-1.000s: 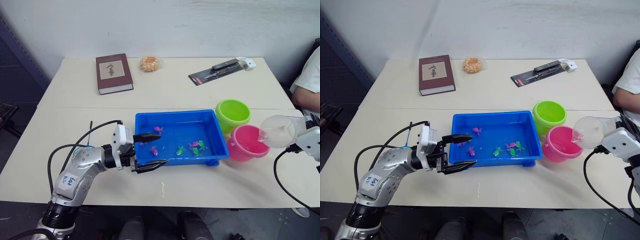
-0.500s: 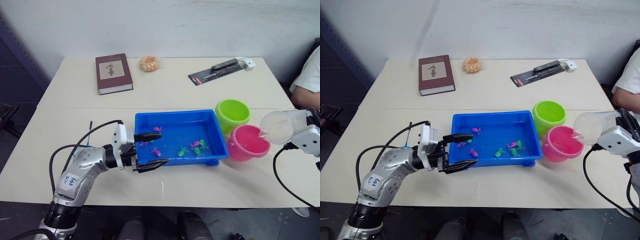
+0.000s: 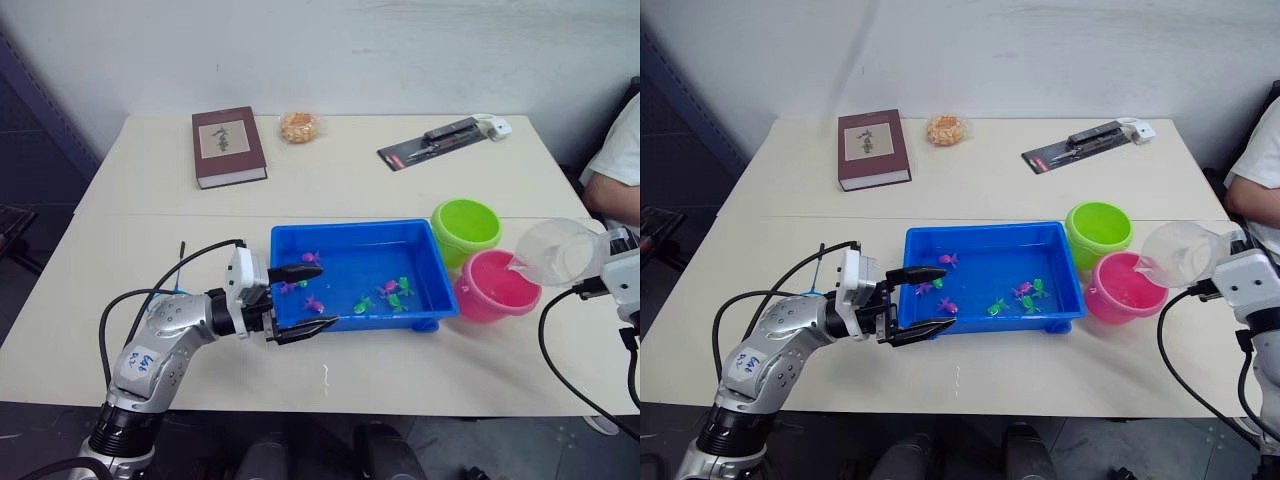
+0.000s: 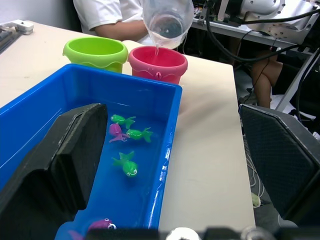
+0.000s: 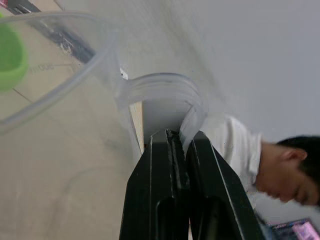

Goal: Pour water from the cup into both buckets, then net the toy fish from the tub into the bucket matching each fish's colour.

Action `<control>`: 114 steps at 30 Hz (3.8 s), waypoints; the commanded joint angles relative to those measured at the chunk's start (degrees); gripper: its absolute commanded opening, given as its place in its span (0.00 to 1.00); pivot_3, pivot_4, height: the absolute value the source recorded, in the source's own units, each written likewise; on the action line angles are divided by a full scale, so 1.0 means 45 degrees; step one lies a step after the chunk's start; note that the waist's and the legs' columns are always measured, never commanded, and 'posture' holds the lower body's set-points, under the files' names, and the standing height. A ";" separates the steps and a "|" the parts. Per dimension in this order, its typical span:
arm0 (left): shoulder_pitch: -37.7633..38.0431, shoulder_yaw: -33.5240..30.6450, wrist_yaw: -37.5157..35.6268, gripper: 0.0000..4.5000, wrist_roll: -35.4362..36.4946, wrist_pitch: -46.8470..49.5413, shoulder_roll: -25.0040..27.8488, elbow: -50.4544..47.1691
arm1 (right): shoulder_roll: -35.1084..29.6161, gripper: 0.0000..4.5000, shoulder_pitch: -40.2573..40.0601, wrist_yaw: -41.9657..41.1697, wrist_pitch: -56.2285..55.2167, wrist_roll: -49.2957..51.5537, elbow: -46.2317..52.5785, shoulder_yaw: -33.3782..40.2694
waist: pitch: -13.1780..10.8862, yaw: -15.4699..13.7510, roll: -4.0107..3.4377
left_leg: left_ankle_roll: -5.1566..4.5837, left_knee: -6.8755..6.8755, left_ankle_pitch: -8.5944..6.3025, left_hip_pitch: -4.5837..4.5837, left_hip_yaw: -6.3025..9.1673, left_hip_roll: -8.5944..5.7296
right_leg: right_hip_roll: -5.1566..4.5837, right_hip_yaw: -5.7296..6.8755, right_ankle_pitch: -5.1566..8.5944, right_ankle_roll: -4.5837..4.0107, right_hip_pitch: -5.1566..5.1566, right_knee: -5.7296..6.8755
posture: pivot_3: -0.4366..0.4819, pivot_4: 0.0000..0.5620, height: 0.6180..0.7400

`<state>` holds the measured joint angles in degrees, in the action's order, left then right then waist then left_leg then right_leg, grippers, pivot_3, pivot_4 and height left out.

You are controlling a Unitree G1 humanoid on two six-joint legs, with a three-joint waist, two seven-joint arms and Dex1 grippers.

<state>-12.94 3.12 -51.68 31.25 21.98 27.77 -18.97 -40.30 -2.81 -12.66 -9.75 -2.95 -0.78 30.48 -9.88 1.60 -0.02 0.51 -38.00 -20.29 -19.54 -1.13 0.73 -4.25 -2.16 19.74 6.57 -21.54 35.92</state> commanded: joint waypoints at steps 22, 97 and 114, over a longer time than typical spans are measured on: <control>-0.1743 -0.1655 0.1173 1.00 0.0586 -0.0129 -0.0706 0.0996 | -0.2052 0.01 0.6244 -0.0227 0.5317 -0.0490 -0.1669 -0.3283 | -0.0005 -0.0025 0.0009 | 0.0004 -0.0058 0.0023 -0.0174 0.0026 -0.0007 | -0.0013 0.0035 -0.0005 0.0008 -0.0169 0.0041 | 0.48 0.27 0.99; -0.2103 0.0162 -0.0887 1.00 0.0840 -0.0045 -0.0818 -0.0122 | 0.2419 0.01 0.5760 0.1146 1.0885 0.6451 -0.0500 0.5668 | -0.0002 -0.0007 0.0006 | -0.0008 -0.0260 0.0035 -0.0396 -0.0043 -0.0023 | -0.0009 0.0019 -0.0008 0.0014 -0.0435 0.0357 | 0.48 0.27 0.99; -0.2055 0.0162 -0.0393 1.00 0.0848 0.0667 -0.0588 -0.0827 | 0.4117 0.25 0.3383 0.1420 0.6089 0.6259 -0.3125 0.4302 | 0.0007 0.0062 -0.0010 | -0.0010 -0.0249 0.0038 -0.0316 -0.0157 0.0000 | 0.0145 -0.0231 -0.0025 0.0043 -0.0443 0.0398 | 0.48 0.27 0.99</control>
<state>-22.23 4.59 -53.17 33.79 24.97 24.30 -20.13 -20.37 13.54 -6.30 19.07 24.31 -16.08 49.48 -9.85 1.88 -0.07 0.47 -39.12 -20.13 -20.97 -1.84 0.73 -3.60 -3.21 19.63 6.76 -23.54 37.71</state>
